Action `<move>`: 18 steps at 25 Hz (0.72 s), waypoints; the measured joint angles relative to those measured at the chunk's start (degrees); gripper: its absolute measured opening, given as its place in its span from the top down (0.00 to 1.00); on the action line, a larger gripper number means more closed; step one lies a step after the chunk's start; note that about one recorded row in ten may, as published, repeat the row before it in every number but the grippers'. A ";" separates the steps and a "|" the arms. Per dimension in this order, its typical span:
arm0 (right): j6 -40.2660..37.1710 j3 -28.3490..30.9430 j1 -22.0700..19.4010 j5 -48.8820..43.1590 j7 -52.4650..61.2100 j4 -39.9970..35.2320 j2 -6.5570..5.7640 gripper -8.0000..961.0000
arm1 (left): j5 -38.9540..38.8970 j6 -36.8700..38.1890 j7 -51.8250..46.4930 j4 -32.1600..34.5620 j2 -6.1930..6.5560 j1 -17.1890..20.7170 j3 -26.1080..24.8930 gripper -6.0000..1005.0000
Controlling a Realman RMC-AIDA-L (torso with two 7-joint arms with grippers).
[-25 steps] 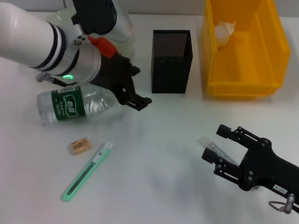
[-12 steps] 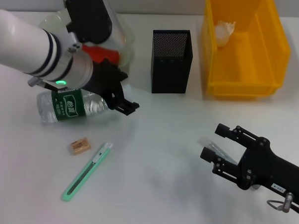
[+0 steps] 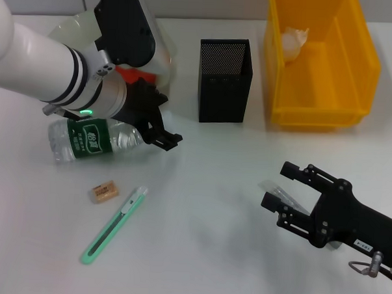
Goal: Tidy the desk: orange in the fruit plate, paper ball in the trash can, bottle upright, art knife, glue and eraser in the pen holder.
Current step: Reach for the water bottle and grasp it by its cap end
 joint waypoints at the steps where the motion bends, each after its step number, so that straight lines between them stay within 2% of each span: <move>1: 0.00 0.00 0.00 0.00 0.00 0.00 0.00 0.25 | 0.00 0.00 0.00 0.00 0.00 0.00 0.00 0.17; 18: 0.90 0.00 0.80 -0.09 0.01 0.03 0.02 0.25 | 1.57 -3.69 -0.29 -3.90 0.00 -0.57 2.19 0.17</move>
